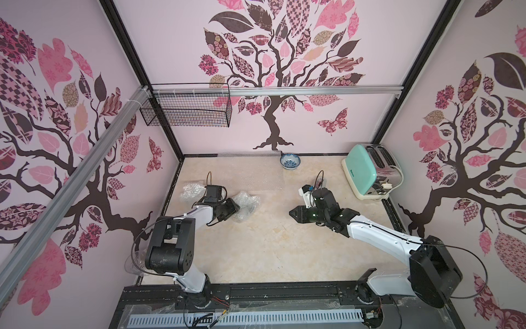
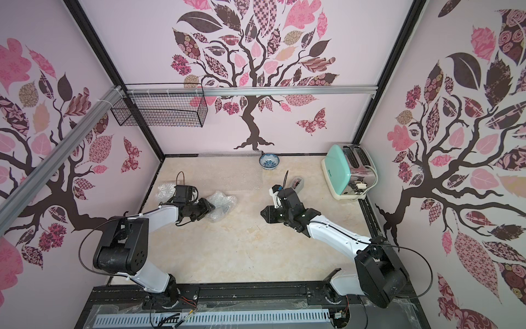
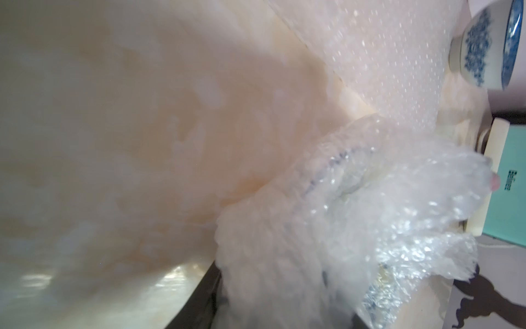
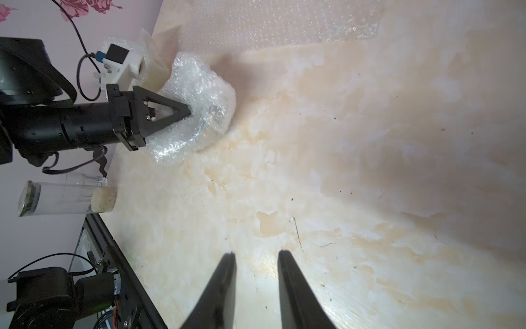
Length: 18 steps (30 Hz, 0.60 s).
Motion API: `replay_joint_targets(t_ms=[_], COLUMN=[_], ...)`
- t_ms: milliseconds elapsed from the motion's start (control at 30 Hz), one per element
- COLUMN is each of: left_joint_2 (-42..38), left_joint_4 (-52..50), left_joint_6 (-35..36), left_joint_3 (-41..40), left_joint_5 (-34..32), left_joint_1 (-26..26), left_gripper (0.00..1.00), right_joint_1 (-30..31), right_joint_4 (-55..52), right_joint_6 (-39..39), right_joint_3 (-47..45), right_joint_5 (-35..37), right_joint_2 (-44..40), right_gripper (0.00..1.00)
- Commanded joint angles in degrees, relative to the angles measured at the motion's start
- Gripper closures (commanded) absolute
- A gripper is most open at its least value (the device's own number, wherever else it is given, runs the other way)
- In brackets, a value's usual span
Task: Wrap bowls in bubble wrap
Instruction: Move the bowl to the center of the board.
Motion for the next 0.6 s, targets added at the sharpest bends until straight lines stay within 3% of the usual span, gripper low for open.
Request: replay_joint_targets(t_ms=[0, 267, 567], left_joint_2=[0.7, 5.7, -2.6], left_joint_4=[4.1, 7.0, 0.2], left_joint_6=[-2.0, -3.5, -5.1], left_joint_3=[1.1, 3.7, 4.5], left_joint_5=[0.5, 4.1, 0.5], left_joint_1=[2.8, 3.2, 3.3], left_gripper=[0.57, 0.55, 0.30], right_joint_1=[-0.3, -0.4, -0.4], right_joint_4=[0.9, 1.9, 4.0], right_joint_6=[-0.1, 0.3, 1.3], right_joint_3=[-0.1, -0.9, -1.1], right_joint_5=[-1.1, -1.5, -3.0], right_joint_2=[-0.7, -0.6, 0.9], right_gripper=[0.70, 0.70, 0.70])
